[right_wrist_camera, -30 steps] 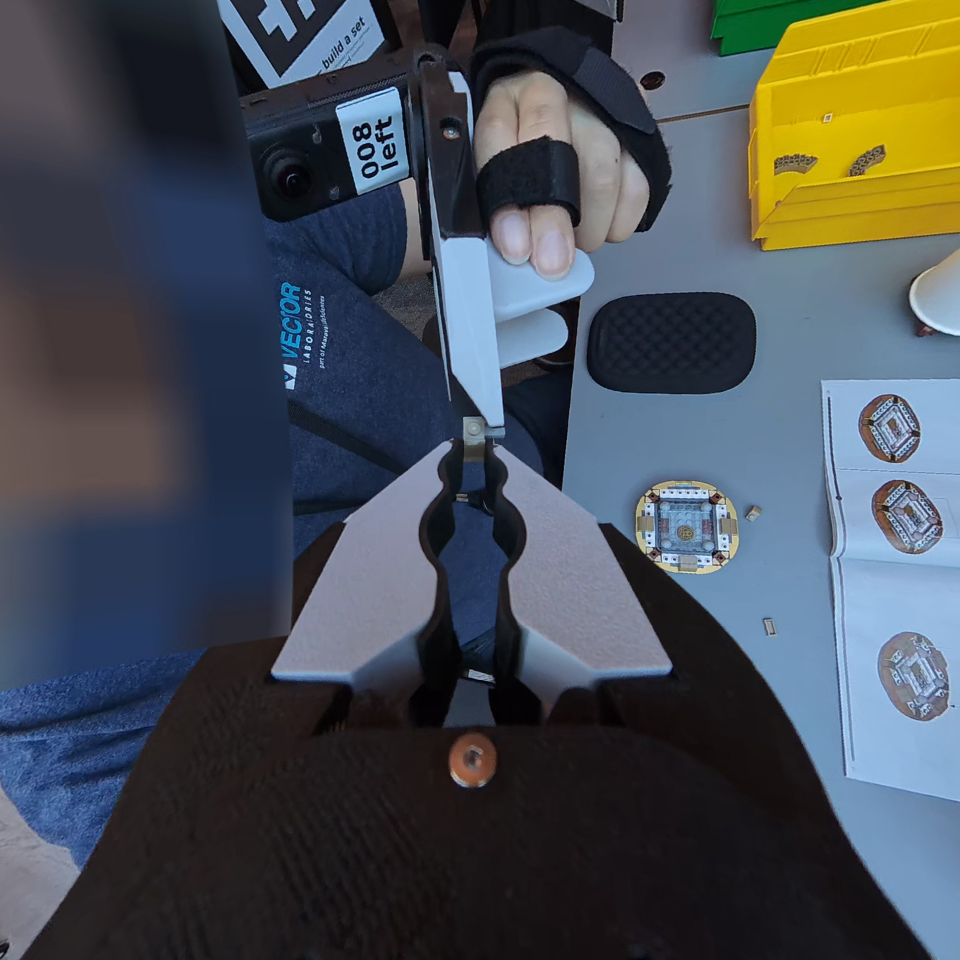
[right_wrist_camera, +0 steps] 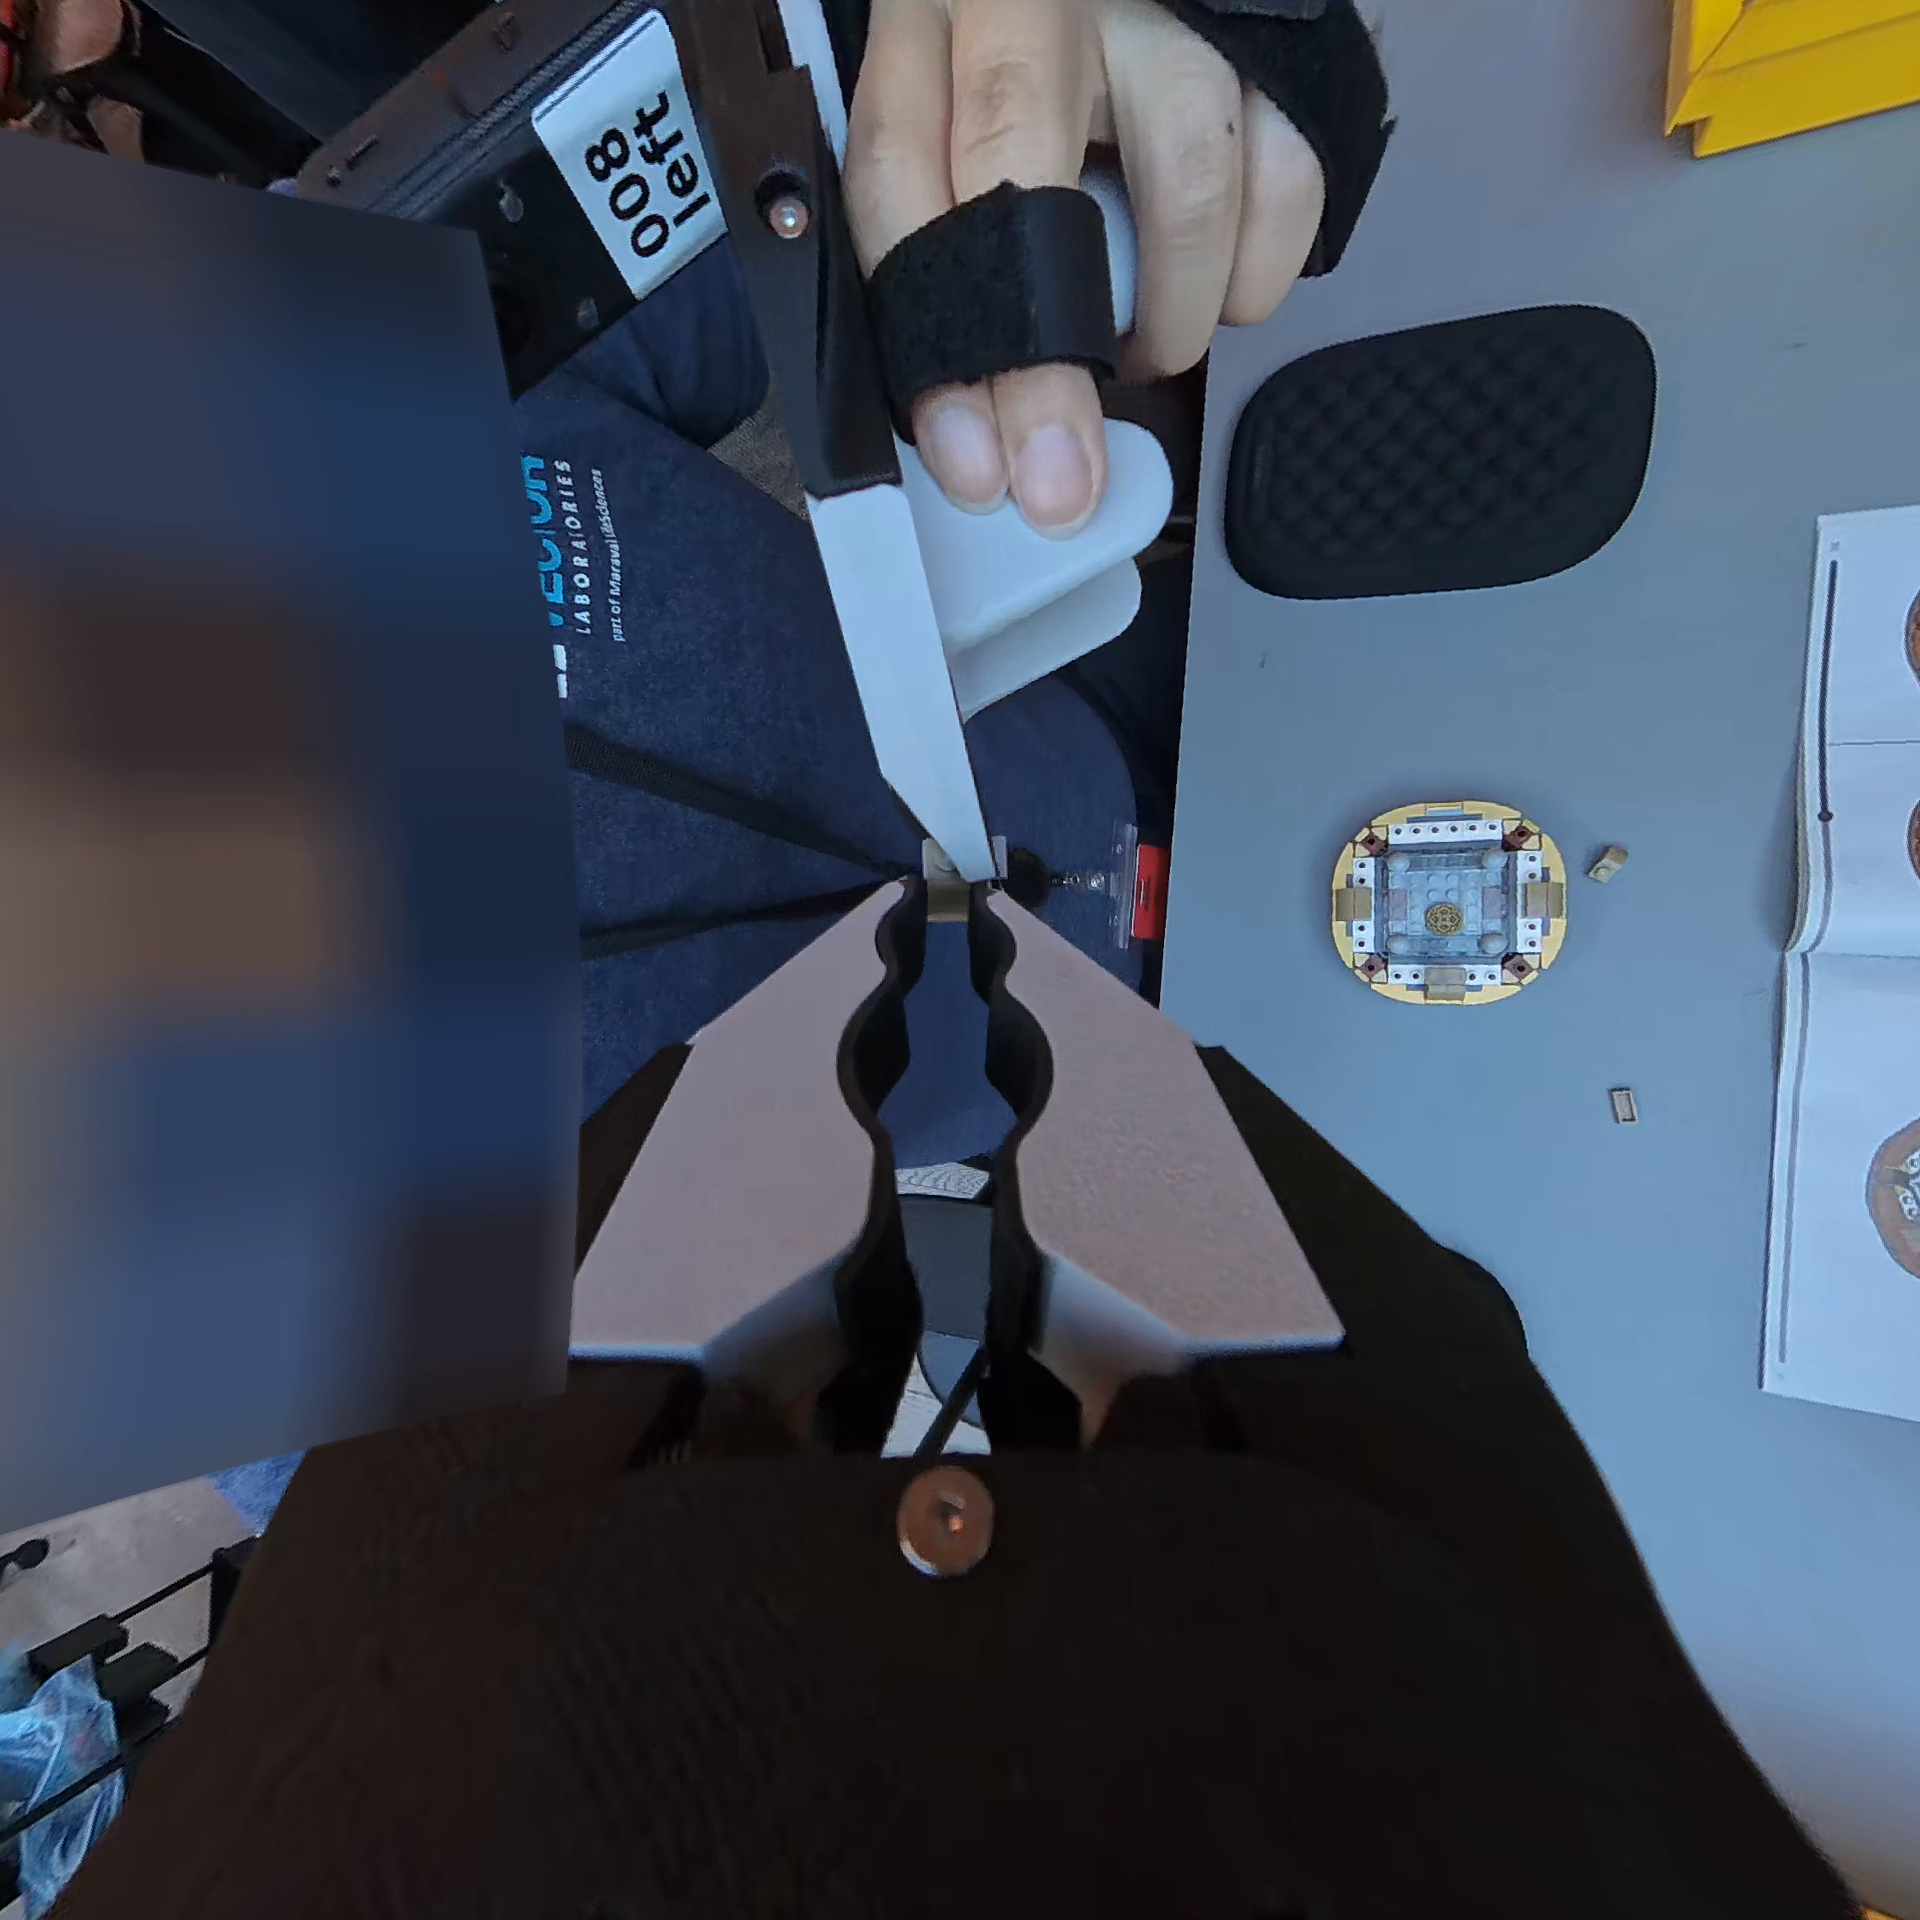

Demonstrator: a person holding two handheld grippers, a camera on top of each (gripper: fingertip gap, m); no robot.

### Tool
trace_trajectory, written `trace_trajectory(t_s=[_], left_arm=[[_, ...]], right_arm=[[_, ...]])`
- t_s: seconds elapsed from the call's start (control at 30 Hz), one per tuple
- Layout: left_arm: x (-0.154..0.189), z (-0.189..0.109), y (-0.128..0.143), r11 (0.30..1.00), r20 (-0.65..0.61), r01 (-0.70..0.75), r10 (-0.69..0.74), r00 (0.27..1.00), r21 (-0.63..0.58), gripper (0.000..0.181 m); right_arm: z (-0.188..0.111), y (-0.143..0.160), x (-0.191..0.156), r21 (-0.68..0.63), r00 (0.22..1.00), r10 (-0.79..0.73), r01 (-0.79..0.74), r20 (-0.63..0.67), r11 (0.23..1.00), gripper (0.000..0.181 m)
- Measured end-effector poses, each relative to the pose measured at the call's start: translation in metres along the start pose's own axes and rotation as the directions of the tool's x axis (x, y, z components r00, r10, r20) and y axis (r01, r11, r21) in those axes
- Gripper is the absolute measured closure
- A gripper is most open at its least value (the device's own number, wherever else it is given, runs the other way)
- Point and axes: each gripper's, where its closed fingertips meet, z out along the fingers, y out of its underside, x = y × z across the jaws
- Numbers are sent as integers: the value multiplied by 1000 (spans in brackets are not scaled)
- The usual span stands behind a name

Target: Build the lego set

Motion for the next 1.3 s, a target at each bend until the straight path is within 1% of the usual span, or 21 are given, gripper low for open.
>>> trace_trajectory(t_s=[0.1, 0.23, 0.37, 0.57, 0.7, 0.77, 0.8, 0.83, 0.87, 0.9, 0.93, 0.97, 1.0, 1.03, 1.07, 1.13, 1.17, 1.2, 1.27, 1.3], left_arm=[[2, 1, 4, 1000, -10, 9, -9, 1000, -9, 174], [0, 0, 8, 1000, 1, 4, -4, 1000, -20, 175], [-4, -2, 11, 999, 21, 21, -21, 1000, -30, 175], [-11, -5, 14, 999, 60, 40, -38, 997, -23, 175], [-14, -6, 15, 998, 76, 48, -46, 996, -31, 175], [-16, -7, 17, 997, 87, 68, -65, 994, -38, 175], [-18, -8, 18, 996, 96, 83, -79, 992, -39, 175], [-19, -9, 19, 994, 102, 102, -98, 990, -40, 175], [-20, -10, 21, 991, 108, 126, -121, 987, -45, 175], [-22, -11, 22, 987, 116, 152, -146, 983, -46, 175], [-24, -12, 23, 984, 120, 176, -170, 978, -41, 175], [-25, -13, 23, 979, 121, 200, -194, 974, -38, 175], [-26, -13, 23, 975, 122, 221, -215, 969, -34, 175], [-27, -13, 23, 972, 120, 235, -231, 966, -27, 175], [-27, -14, 22, 969, 115, 244, -241, 964, -20, 175], [-27, -14, 21, 967, 109, 256, -252, 961, -16, 175], [-26, -14, 21, 966, 104, 258, -255, 961, -18, 175], [-25, -14, 22, 966, 99, 259, -256, 962, -20, 175], [-24, -14, 23, 966, 99, 256, -252, 963, -28, 175], [-24, -14, 23, 966, 98, 257, -254, 962, -26, 175]], right_arm=[[1, 1, 4, -19, 1000, 3, -3, -21, 1000, 174], [0, -1, 7, -25, 999, 31, -31, -11, 999, 174], [-2, -7, 9, 5, 1000, 13, -13, -11, 1000, 174], [-5, -15, 10, 74, 996, -64, 68, -63, 995, 173], [-6, -17, 11, 100, 986, -122, 134, -115, 986, 159], [-11, -21, 11, 144, 967, -190, 215, -173, 966, 152], [-14, -24, 12, 173, 945, -238, 280, -226, 944, 149], [-20, -28, 15, 204, 903, -294, 366, -315, 908, 146], [-27, -34, 18, 229, 832, -346, 473, -433, 851, 145], [-34, -40, 17, 243, 739, -395, 591, -545, 769, 145], [-37, -43, 11, 230, 630, -440, 703, -640, 672, 148], [-38, -43, 6, 187, 517, -461, 787, -722, 588, 152], [-35, -40, 4, 128, 418, -474, 838, -775, 530, 156], [-31, -37, 3, 74, 346, -477, 863, -808, 501, 160], [-29, -36, 4, 35, 291, -472, 877, -832, 479, 163], [-27, -37, 5, -11, 218, -453, 893, -864, 450, 171], [-27, -38, 5, -28, 195, -453, 897, -870, 440, 171], [-24, -38, 6, -35, 197, -471, 897, -860, 440, 171], [-19, -38, 7, -26, 230, -495, 889, -838, 457, 165], [-19, -38, 8, -22, 236, -501, 890, -833, 456, 166]])
